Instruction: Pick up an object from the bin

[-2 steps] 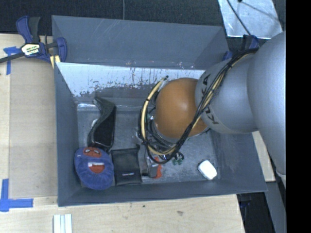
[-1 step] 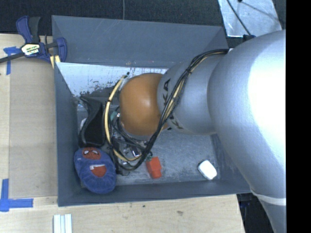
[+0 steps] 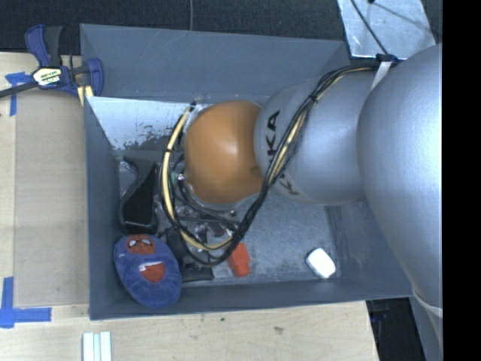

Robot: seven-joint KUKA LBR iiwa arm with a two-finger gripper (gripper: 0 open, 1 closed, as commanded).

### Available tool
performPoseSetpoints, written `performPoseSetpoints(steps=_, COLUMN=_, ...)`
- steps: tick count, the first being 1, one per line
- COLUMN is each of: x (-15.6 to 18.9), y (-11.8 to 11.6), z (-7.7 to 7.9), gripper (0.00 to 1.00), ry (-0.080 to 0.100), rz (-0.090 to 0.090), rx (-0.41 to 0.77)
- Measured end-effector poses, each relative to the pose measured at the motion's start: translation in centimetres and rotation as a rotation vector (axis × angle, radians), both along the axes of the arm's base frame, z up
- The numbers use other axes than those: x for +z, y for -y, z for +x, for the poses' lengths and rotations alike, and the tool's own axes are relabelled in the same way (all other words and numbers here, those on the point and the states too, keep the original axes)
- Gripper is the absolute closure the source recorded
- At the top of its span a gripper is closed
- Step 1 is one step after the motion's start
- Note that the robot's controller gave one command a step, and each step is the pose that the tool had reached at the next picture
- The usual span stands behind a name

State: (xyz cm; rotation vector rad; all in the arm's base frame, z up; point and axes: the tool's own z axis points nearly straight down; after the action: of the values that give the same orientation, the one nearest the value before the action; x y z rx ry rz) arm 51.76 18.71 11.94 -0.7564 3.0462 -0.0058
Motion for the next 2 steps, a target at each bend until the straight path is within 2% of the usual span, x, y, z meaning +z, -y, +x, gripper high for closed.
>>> performPoseSetpoints(steps=1, x=-0.1, y=1.3, z=-2.1, gripper=0.00, ry=-0.004, rz=0.002, rx=0.188)
performPoseSetpoints(steps=2, x=-3.9, y=-2.6, z=0.5, gripper=0.00, ry=0.001, rz=0.003, rx=0.099)
